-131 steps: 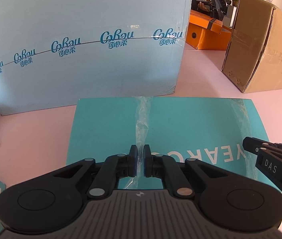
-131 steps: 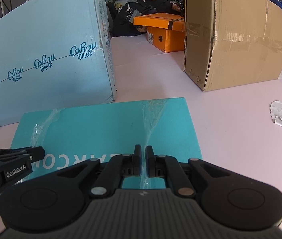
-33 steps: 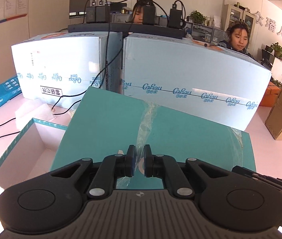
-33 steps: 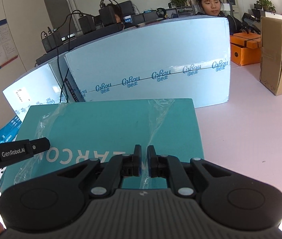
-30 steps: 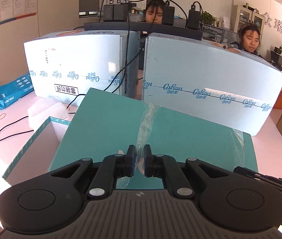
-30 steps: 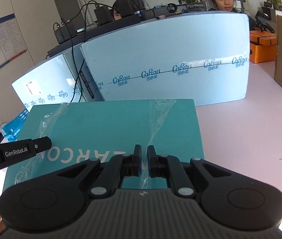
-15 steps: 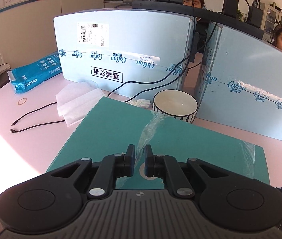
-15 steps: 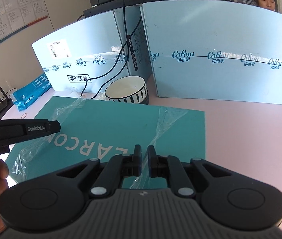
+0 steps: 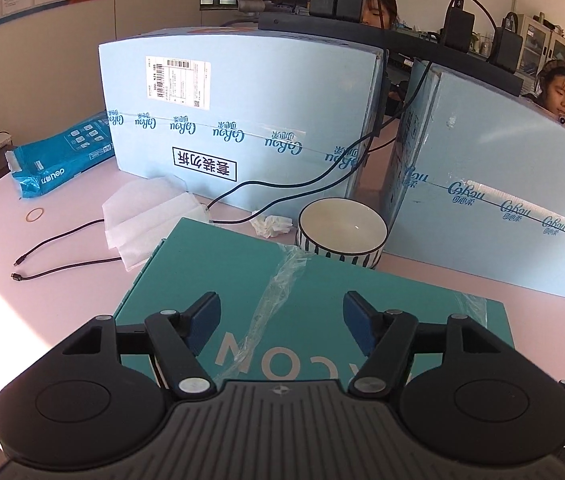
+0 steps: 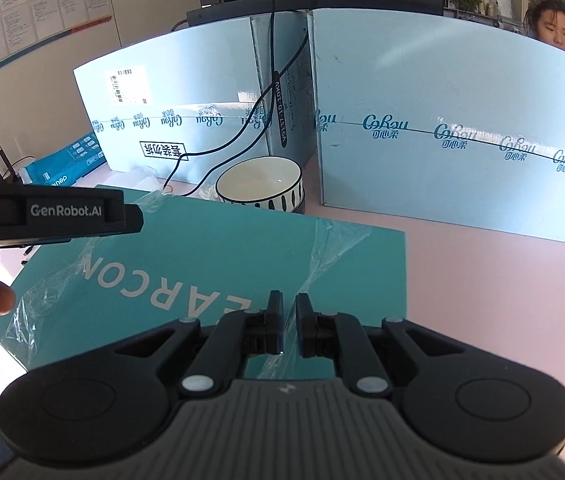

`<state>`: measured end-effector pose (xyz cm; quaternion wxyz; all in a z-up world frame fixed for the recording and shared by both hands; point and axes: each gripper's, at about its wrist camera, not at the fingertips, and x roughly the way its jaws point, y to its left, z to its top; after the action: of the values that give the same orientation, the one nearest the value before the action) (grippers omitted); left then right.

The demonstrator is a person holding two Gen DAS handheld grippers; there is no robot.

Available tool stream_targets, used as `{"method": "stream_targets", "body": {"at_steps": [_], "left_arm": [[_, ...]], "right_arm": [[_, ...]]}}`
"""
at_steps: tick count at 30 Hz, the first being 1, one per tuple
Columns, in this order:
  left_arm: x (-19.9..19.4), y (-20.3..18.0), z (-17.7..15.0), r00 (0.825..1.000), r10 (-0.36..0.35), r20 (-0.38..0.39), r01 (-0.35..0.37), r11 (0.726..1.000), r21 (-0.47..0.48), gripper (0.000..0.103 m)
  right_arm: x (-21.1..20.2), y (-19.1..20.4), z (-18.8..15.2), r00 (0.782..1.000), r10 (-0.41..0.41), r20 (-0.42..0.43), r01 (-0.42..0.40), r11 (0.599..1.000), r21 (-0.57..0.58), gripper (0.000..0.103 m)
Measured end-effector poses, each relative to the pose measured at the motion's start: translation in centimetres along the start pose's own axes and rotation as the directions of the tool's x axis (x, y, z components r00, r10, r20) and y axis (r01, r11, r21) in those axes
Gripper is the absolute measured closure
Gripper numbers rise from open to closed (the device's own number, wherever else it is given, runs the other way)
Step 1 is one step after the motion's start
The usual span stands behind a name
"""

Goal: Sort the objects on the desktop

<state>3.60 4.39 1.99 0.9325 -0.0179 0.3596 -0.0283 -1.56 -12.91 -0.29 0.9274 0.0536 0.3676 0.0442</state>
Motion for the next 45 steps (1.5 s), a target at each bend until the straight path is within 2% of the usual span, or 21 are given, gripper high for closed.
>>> {"method": "stream_targets", "body": {"at_steps": [4,6,8,10,14,15,16,17,18,21,24,27,30,31,33,34,37,39,41,43,45], "left_arm": [[-0.5,-0.1,0.0,1.000,-0.003,0.021,0.003,1.000,0.012,0.039],[-0.7,0.0,0.1,1.000,-0.002,0.031,0.001,1.000,0.015,0.039],[-0.6,0.2,0.3,0.999,0.011,0.042,-0.011,1.000,0.017,0.039],[-0.1,0.8,0.5,0.999,0.037,0.038,-0.038,0.999,0.029,0.039],[1.1,2.3,0.1,0.997,0.081,0.005,-0.082,0.995,0.053,0.039],[1.2,2.8,-0.1,0.996,0.086,0.021,-0.087,0.995,0.056,0.033],[1.3,3.2,-0.2,0.994,0.102,0.031,-0.104,0.993,0.053,0.028],[1.4,3.5,-0.2,0.992,0.125,0.033,-0.127,0.991,0.052,0.025],[1.4,3.9,-0.2,0.991,0.132,0.035,-0.134,0.990,0.048,0.025],[1.0,4.6,-0.3,0.993,0.099,0.061,-0.102,0.994,0.049,0.025],[0.7,5.1,-0.4,0.993,0.070,0.093,-0.073,0.997,0.033,0.025],[0.2,6.4,0.1,0.989,0.086,0.120,-0.081,0.996,-0.044,0.025],[-0.3,8.1,0.5,0.981,0.110,0.159,-0.092,0.989,-0.118,0.025],[-0.2,8.6,0.6,0.982,0.106,0.154,-0.086,0.988,-0.129,0.024],[0.6,9.4,0.8,0.982,0.150,0.115,-0.134,0.981,-0.139,0.023],[1.0,9.7,0.8,0.980,0.178,0.091,-0.164,0.977,-0.139,0.023],[1.9,10.8,0.4,0.987,0.146,0.064,-0.135,0.979,-0.154,0.023],[2.3,11.5,0.2,0.997,0.021,0.075,-0.008,0.986,-0.166,0.023],[2.8,11.9,0.1,0.998,-0.043,0.052,0.051,0.984,-0.173,0.023],[3.6,12.0,0.0,0.995,-0.101,0.026,0.104,0.980,-0.171,0.023],[4.1,12.1,-0.2,0.983,-0.183,0.015,0.183,0.966,-0.182,0.023]], "right_arm": [[-0.2,0.4,0.4,1.000,0.000,0.015,0.000,1.000,0.000,0.091],[-1.3,1.3,0.8,0.997,0.005,0.072,-0.001,0.999,-0.052,0.097],[-1.9,2.1,1.4,0.994,0.011,0.110,0.000,0.995,-0.101,0.097],[-2.1,1.9,1.9,0.992,0.016,0.125,-0.004,0.996,-0.090,0.097],[-0.8,-0.5,2.0,0.999,0.020,0.050,-0.021,1.000,0.017,0.093],[-0.5,-1.1,2.0,0.999,0.021,0.027,-0.022,0.999,0.039,0.092],[-0.4,-1.6,1.8,1.000,0.014,0.006,-0.014,0.999,0.053,0.080],[-0.3,-2.0,1.6,1.000,0.007,-0.012,-0.007,0.998,0.066,0.058],[-0.4,-2.3,1.3,1.000,0.009,-0.010,-0.008,0.997,0.076,0.051],[-1.1,-2.7,0.7,1.000,-0.003,0.026,0.001,0.995,0.097,0.048],[-1.1,-2.8,0.5,0.999,0.040,0.034,-0.043,0.993,0.109,0.048],[-1.4,-3.3,0.4,0.992,-0.087,0.086,0.075,0.988,0.134,0.047],[-1.0,-4.9,0.2,0.992,-0.116,0.054,0.105,0.977,0.183,0.040],[-1.0,-5.4,0.0,0.994,-0.089,0.057,0.076,0.975,0.208,0.040],[-0.9,-6.3,-0.3,0.998,-0.005,0.064,-0.012,0.963,0.271,0.036],[-0.6,-6.6,-0.3,0.999,0.005,0.049,-0.019,0.956,0.292,0.033],[0.1,-7.2,-0.5,0.999,0.034,0.013,-0.036,0.941,0.337,0.032],[0.6,-7.9,-0.7,0.996,0.086,0.004,-0.081,0.920,0.383,0.032],[1.3,-8.6,-1.0,0.989,0.147,-0.014,-0.126,0.888,0.441,0.029],[1.9,-9.3,-1.3,0.983,0.181,-0.020,-0.148,0.855,0.498,0.027],[2.2,-10.0,-1.7,0.978,0.209,0.000,-0.174,0.816,0.551,0.025]]}}
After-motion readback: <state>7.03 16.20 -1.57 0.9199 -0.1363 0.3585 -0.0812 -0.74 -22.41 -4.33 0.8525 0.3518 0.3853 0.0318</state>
